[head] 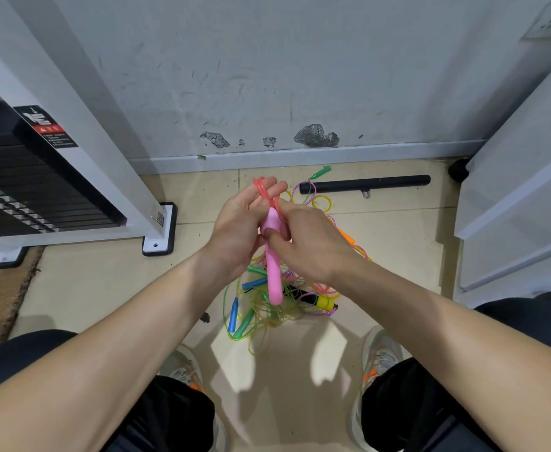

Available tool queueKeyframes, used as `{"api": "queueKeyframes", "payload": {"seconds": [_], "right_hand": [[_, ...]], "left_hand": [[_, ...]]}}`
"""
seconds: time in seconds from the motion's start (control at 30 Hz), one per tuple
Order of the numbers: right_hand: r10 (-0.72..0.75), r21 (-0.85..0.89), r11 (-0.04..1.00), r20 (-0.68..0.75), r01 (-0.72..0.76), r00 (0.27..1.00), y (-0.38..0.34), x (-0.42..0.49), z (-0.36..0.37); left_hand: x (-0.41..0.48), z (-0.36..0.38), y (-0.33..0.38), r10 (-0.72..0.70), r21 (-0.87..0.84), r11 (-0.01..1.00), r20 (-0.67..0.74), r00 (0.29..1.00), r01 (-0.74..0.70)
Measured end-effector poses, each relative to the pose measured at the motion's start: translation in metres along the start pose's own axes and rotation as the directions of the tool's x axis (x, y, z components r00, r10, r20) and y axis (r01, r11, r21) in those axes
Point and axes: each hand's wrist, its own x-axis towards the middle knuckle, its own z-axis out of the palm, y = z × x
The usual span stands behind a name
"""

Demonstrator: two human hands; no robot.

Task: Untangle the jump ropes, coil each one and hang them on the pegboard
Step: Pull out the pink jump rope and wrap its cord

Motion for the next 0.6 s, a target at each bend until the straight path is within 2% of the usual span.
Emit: {"api": "queueKeyframes", "payload": {"seconds": [0.07, 0.17, 0.23, 0.33, 0.4, 0.5, 0.6], "right_hand": [[0.008, 0.014, 1.000, 0.027, -0.009, 1.000, -0.001, 0.000, -0.005], [0.058, 0.084, 0.994, 0.114, -0.068, 0.992, -0.001, 0.001, -0.011], [0.125, 0.256, 0.954, 0.142, -0.158, 0.982, -0.002, 0.002, -0.015], [0.200, 0.519, 0.814, 0.168, -0.259, 0.965, -0.001, 0.004, -0.017], [0.194, 0.500, 0.833, 0.139, -0.238, 0.971, -0.001, 0.002, -0.011], [0.146, 0.323, 0.932, 0.086, -0.166, 0.986, -0.001, -0.002, -0.003], [0.120, 0.179, 0.975, 0.072, -0.131, 0.990, -0.002, -0.002, -0.001]], "left_hand": [[0.002, -0.006, -0.002, 0.066, 0.112, 0.991, 0.048, 0.997, -0.071], [0.003, -0.011, -0.005, 0.130, 0.188, 0.972, 0.063, 0.990, -0.139], [0.003, -0.010, -0.007, 0.160, 0.222, 0.959, 0.082, 0.984, -0.175], [0.002, -0.006, -0.008, 0.212, 0.241, 0.945, 0.062, 0.975, -0.221], [0.001, -0.002, -0.009, 0.203, 0.210, 0.956, 0.032, 0.979, -0.205], [-0.002, 0.007, -0.008, 0.113, 0.086, 0.990, -0.037, 0.993, -0.110], [-0.003, 0.009, -0.009, 0.068, 0.060, 0.996, -0.057, 0.996, -0.065]]}}
